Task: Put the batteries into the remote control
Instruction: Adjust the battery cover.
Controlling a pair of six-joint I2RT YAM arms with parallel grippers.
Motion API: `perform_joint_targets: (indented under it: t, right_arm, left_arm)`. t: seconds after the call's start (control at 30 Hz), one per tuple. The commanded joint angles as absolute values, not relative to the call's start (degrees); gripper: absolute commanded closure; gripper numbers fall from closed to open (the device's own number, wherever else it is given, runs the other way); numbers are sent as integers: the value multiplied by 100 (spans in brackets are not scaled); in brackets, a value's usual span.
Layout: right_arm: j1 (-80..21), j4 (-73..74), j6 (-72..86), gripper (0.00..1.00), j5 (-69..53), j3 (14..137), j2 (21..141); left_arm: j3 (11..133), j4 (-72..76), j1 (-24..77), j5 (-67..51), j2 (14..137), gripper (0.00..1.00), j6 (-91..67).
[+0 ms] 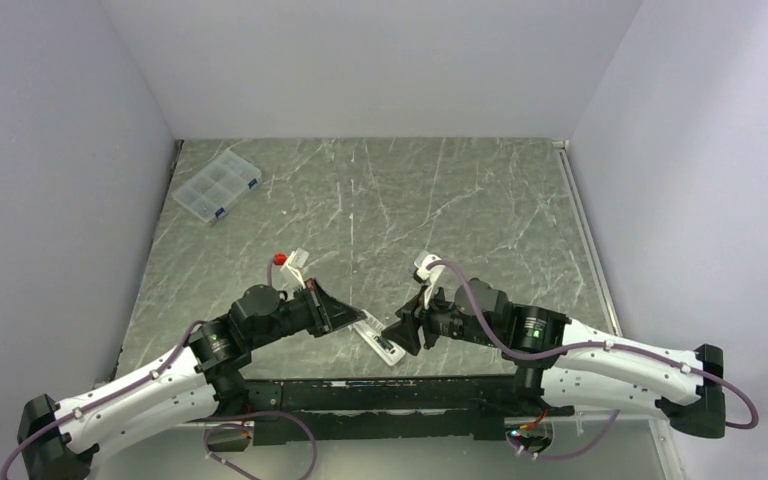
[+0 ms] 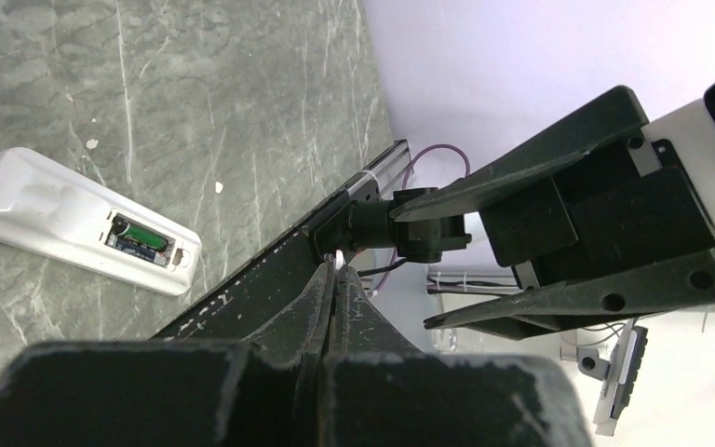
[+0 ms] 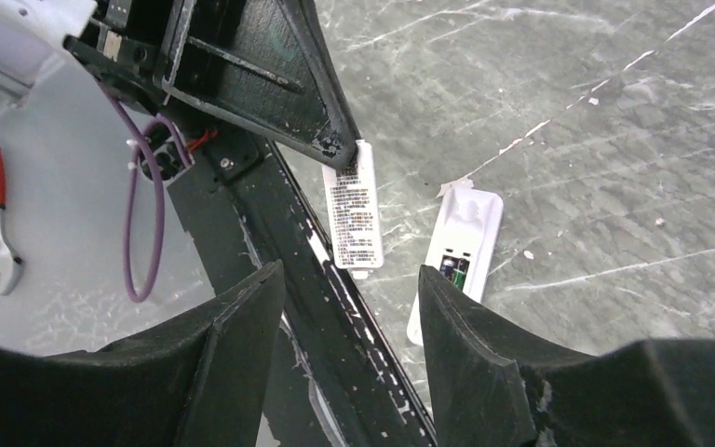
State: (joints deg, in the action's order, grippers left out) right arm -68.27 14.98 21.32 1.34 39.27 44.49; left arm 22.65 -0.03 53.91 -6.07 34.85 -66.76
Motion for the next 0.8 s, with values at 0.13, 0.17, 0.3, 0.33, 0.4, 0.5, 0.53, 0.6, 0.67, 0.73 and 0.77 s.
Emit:
perform_joint_targets:
  t: [0.13, 0.17, 0.3, 0.33, 0.4, 0.5, 0.53, 0.6, 0.67, 0.73, 0.77]
  right_arm:
    - [-7157, 1131, 1852, 41, 689, 3958, 4643]
    - [-7173, 1058, 1856, 41, 700, 3927, 4675]
    - [-7327, 936, 1790, 41, 928, 3958, 4854]
    - [-7354, 906, 1763, 41, 939, 3975, 4898]
    - [-7391, 857, 1722, 40, 940, 4011, 4991]
    - [-7429, 849, 1673, 40, 1020, 4057, 5113]
    - [-7449, 850, 1659, 40, 1068, 4078, 5137]
    - [-7485, 840, 1632, 40, 1178, 4087, 5160]
    - [-7517, 850, 1595, 40, 1288, 4091, 5172]
    - [-7540, 856, 1562, 40, 1409, 4090, 5183]
    - [-7541, 853, 1549, 40, 1441, 4087, 5182]
  left_arm:
    - [2391, 20, 5278, -557, 3458, 100, -7051]
    - [2369, 27, 5251, -585, 3457, 100, -7095]
    - [2249, 138, 5142, -719, 3414, 100, -7309]
    - [2233, 155, 5117, -763, 3405, 100, -7346]
    - [2210, 174, 5079, -817, 3396, 100, -7409]
    - [2199, 212, 5021, -885, 3380, 100, -7493]
    - [2199, 231, 5003, -915, 3387, 100, -7503]
    - [2214, 223, 4971, -963, 3386, 100, -7512]
    - [2222, 232, 4953, -1006, 3389, 100, -7515]
    - [2223, 235, 4940, -1038, 3386, 100, -7523]
    - [2227, 241, 4926, -1058, 3395, 100, -7526]
